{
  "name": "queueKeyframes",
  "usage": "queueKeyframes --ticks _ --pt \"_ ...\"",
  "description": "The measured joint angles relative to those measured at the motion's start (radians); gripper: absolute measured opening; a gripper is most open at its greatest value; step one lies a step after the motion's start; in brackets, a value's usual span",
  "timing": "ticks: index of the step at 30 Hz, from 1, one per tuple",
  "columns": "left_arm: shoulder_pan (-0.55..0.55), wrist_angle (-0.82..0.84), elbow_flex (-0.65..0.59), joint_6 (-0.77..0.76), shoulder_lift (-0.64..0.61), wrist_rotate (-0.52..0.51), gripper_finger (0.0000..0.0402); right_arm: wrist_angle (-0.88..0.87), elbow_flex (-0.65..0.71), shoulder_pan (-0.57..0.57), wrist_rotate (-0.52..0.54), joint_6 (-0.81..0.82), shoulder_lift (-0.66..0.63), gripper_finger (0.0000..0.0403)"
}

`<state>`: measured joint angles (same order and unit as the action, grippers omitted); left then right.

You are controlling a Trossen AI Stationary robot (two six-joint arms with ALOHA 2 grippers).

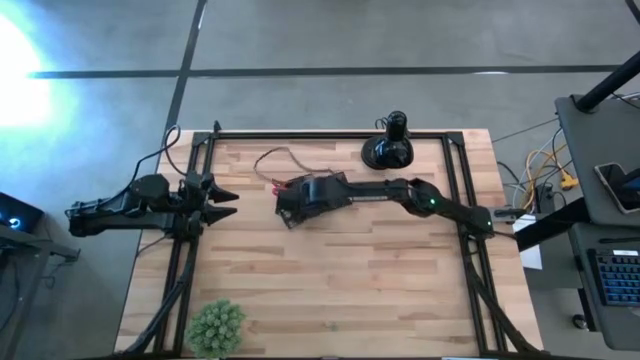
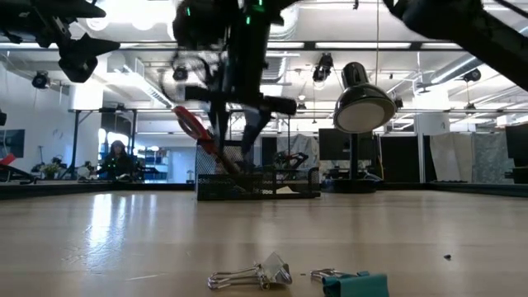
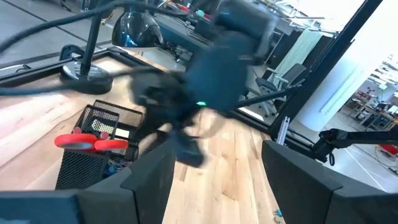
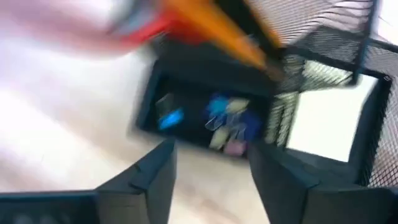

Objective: Pick and place office supplies into organizer
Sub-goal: Put the blue clip into the black organizer

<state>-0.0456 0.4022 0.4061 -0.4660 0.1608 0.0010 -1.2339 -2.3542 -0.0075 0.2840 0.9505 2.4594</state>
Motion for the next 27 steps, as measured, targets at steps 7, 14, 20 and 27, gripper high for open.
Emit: queueKeyframes --ticks 7,14,20,27 --pt "0.0 0.0 0.0 -0.003 0.0 0.006 0.0228 -0.205 0.009 0.219 -0.184 -0.087 -0.068 0.0216" --pt "0.0 0.0 0.0 -0.003 0.001 0.013 0.0228 -0.122 0.032 0.448 -0.358 0.504 -0.069 0.0207" --pt "0.0 0.0 0.0 0.001 0.001 0.012 0.0228 0.109 0.149 0.54 -0.375 0.782 -0.068 0.0195" --pt "0.0 0.0 0.0 0.0 0.002 0.013 0.0228 0.159 0.202 0.551 -0.37 0.816 -0.068 0.0192"
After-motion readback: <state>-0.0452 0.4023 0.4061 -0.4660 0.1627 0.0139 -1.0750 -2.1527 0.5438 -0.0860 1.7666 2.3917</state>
